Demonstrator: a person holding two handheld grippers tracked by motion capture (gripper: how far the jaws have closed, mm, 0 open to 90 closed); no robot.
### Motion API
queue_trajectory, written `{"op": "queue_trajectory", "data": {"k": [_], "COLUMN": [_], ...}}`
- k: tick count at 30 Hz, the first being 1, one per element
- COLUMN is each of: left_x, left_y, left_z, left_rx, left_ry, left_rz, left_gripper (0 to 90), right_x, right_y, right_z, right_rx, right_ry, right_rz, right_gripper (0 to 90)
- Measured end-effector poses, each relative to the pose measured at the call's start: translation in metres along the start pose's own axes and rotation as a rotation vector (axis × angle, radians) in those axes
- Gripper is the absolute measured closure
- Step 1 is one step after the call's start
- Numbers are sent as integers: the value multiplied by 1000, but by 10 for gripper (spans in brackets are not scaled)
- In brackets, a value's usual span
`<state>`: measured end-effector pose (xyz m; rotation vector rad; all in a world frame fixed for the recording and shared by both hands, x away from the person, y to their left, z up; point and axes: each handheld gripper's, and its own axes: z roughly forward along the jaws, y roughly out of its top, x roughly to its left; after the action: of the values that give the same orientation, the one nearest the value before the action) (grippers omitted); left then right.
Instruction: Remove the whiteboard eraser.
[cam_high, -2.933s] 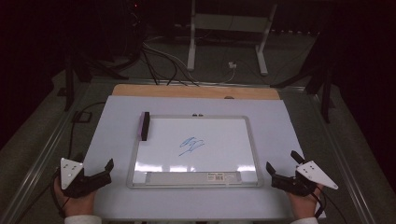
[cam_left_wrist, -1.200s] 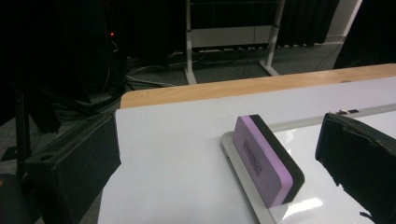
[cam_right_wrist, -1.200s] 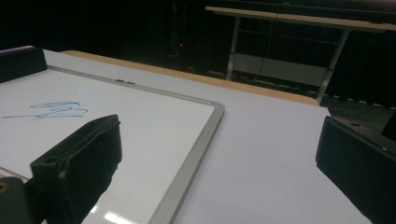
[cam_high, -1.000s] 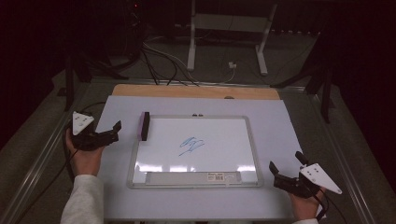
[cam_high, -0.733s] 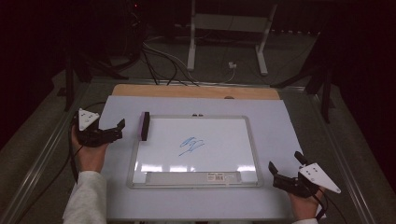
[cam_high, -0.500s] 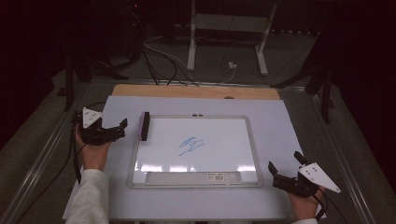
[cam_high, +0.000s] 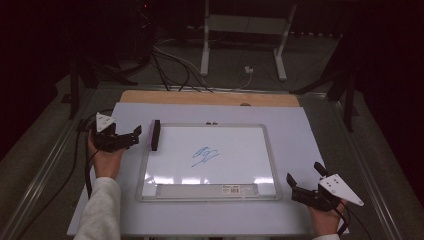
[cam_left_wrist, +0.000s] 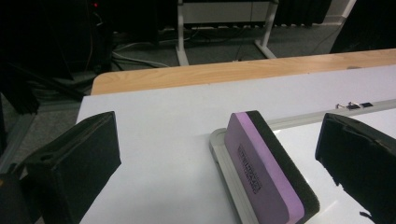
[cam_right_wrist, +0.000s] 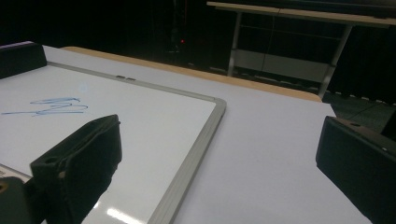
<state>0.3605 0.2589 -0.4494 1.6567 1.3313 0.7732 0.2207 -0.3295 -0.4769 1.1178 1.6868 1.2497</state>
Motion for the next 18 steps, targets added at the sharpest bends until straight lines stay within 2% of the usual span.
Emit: {"op": "queue_trajectory", "data": {"k": [11, 18], "left_x": [-4, -7], "left_y": [-6, -9], "left_z": [17, 25], "left_rx": [51, 67], "left_ry": [-16, -34], "left_rz": [-12, -38], "left_gripper": [7, 7], "right_x": [1, 2], "right_y": [0, 1], "right_z": [0, 0], "right_rx": [0, 0], "right_ry": [3, 3], "right_rz": [-2, -4], "right_gripper": [9, 9]}}
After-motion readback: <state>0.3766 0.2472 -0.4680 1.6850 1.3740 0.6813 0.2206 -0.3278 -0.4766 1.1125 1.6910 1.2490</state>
